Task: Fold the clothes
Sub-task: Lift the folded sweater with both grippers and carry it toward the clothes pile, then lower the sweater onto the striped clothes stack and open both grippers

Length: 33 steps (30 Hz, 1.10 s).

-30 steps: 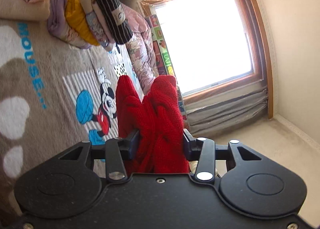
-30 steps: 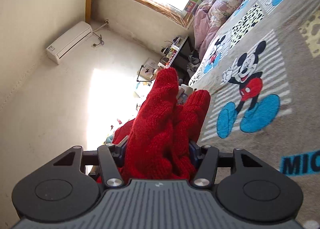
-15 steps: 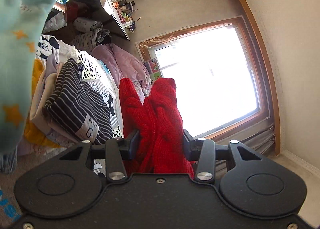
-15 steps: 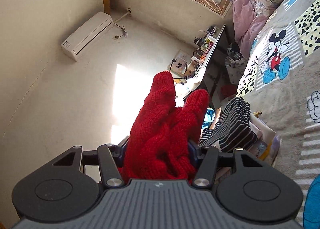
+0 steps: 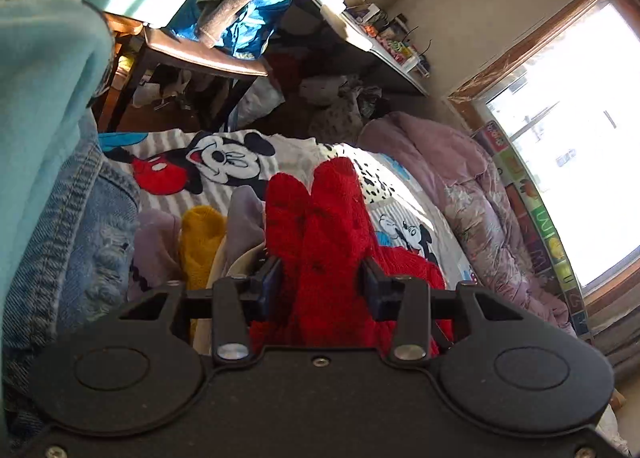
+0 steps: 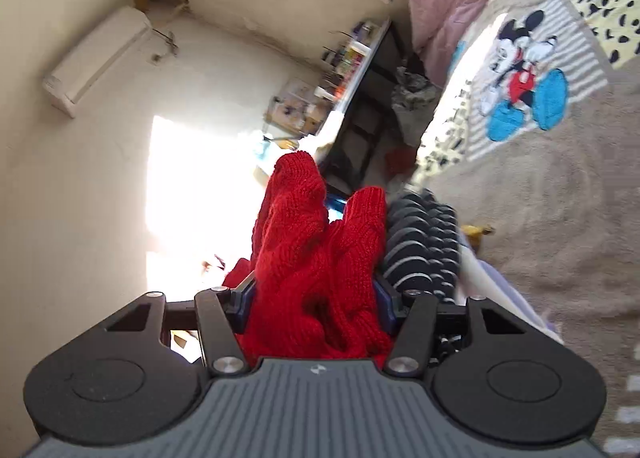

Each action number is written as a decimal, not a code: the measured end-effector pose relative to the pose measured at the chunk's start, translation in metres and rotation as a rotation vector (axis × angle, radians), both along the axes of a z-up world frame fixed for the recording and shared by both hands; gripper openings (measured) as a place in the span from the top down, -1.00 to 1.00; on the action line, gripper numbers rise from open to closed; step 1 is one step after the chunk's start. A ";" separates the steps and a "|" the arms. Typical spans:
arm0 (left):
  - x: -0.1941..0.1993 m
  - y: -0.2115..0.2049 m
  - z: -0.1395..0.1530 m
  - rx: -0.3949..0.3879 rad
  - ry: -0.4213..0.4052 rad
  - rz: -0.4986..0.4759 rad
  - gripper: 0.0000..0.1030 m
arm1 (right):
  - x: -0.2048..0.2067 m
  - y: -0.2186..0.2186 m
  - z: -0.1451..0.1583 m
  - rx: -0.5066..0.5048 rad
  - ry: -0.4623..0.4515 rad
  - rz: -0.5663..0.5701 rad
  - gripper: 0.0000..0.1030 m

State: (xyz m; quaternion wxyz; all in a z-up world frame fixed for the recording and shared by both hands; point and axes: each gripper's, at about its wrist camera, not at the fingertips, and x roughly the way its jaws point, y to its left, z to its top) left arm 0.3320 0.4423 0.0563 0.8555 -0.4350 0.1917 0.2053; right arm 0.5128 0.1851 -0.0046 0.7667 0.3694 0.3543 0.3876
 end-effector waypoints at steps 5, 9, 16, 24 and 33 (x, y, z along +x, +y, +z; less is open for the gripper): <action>0.001 -0.004 0.005 0.077 0.058 -0.010 0.18 | -0.011 -0.001 -0.003 -0.015 -0.042 -0.015 -0.08; -0.014 -0.014 0.021 0.175 0.028 -0.022 0.04 | -0.020 -0.007 0.026 -0.027 -0.095 -0.036 -0.23; -0.048 -0.036 0.048 0.311 -0.030 -0.038 -0.25 | -0.045 -0.035 0.065 -0.092 -0.278 -0.099 -0.55; -0.078 -0.070 0.059 0.434 0.030 -0.122 -0.69 | -0.096 -0.049 0.095 -0.364 -0.344 -0.042 -0.72; -0.104 -0.121 0.065 0.708 0.237 -0.149 -1.00 | -0.167 -0.053 0.119 -0.637 -0.405 -0.047 -0.99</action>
